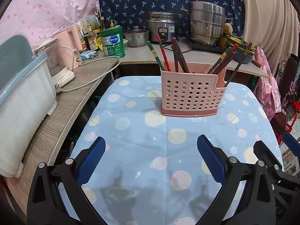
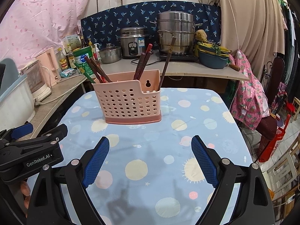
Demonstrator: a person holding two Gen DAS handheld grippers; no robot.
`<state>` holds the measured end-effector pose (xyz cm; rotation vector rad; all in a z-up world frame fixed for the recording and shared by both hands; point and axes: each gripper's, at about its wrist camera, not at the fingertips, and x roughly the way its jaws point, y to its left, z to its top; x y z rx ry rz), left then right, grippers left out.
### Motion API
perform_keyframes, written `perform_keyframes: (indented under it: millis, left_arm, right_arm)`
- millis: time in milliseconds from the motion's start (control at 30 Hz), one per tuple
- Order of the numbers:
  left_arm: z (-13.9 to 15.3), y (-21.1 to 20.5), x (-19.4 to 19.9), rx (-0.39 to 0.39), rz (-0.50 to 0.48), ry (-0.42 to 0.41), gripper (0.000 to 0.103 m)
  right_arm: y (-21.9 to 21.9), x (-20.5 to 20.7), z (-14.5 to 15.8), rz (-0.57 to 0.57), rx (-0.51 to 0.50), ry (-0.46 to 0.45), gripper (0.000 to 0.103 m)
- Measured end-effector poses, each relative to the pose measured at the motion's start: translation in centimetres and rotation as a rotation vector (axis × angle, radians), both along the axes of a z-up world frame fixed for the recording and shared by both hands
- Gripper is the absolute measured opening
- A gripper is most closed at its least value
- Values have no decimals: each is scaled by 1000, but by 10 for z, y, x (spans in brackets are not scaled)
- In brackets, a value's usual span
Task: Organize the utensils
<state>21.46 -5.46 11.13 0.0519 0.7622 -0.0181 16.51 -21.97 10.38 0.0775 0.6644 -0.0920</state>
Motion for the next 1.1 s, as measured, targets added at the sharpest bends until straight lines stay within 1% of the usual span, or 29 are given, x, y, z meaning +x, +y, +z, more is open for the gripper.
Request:
perform_keyframes:
  millis: [1100]
  left_arm:
    - [-3, -9, 17, 5, -13, 3, 94]
  right_arm:
    - [-4, 23, -2, -2, 12, 20, 85]
